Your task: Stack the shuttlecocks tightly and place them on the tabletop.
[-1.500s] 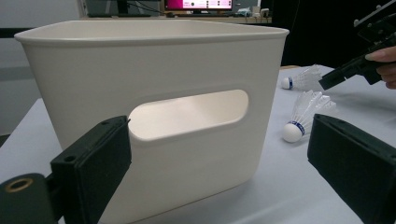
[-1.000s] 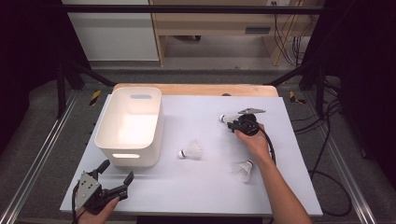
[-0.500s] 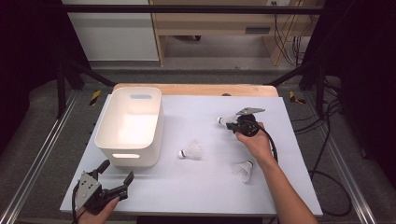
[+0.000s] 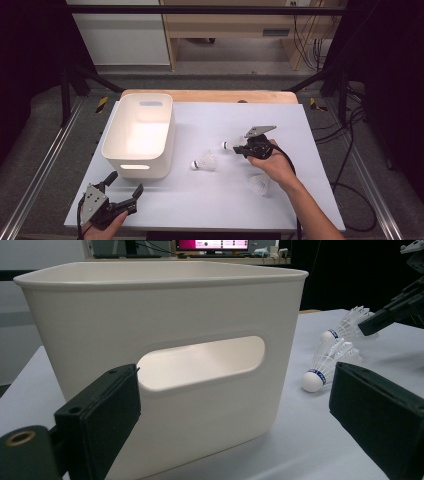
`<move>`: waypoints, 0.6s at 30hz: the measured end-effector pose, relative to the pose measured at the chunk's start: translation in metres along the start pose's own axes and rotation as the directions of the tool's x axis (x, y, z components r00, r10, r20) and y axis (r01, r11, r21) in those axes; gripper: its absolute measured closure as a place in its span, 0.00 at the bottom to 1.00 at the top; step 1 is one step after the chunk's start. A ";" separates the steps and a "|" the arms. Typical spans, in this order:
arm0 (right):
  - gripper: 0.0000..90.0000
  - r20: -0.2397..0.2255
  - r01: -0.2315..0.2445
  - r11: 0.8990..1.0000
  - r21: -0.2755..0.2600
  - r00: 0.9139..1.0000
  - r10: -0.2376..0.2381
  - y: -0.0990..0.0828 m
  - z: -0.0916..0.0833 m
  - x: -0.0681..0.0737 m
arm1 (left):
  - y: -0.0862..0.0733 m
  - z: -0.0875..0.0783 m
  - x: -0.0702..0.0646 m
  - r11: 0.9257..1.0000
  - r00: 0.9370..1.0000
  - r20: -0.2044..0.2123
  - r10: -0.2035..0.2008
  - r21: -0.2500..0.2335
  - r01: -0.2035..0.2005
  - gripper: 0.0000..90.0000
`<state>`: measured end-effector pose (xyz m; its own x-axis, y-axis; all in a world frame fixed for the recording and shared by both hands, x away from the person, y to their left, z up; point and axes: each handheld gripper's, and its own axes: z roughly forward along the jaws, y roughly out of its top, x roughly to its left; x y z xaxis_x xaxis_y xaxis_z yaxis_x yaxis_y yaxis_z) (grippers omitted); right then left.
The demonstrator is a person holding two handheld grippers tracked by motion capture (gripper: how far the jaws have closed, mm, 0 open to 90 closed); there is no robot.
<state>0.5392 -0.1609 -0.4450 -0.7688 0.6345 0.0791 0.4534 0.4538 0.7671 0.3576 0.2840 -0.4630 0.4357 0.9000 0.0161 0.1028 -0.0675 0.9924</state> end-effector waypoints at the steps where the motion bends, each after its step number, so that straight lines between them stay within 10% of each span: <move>1: 1.00 -0.008 0.008 1.000 0.003 1.000 -0.008 0.000 0.001 0.001 | 0.000 0.000 0.000 1.000 1.000 -0.001 0.000 0.000 0.000 0.07; 18: 1.00 -0.142 0.100 0.995 0.028 0.985 -0.095 0.003 0.011 0.021 | 0.000 0.001 0.000 1.000 1.000 0.001 -0.002 0.003 0.002 0.07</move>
<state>0.5293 -0.1395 -0.4480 -0.8649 0.4928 0.0953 0.3865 0.5327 0.7529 0.3579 0.2833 -0.4635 0.4361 0.8998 0.0135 0.1068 -0.0667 0.9920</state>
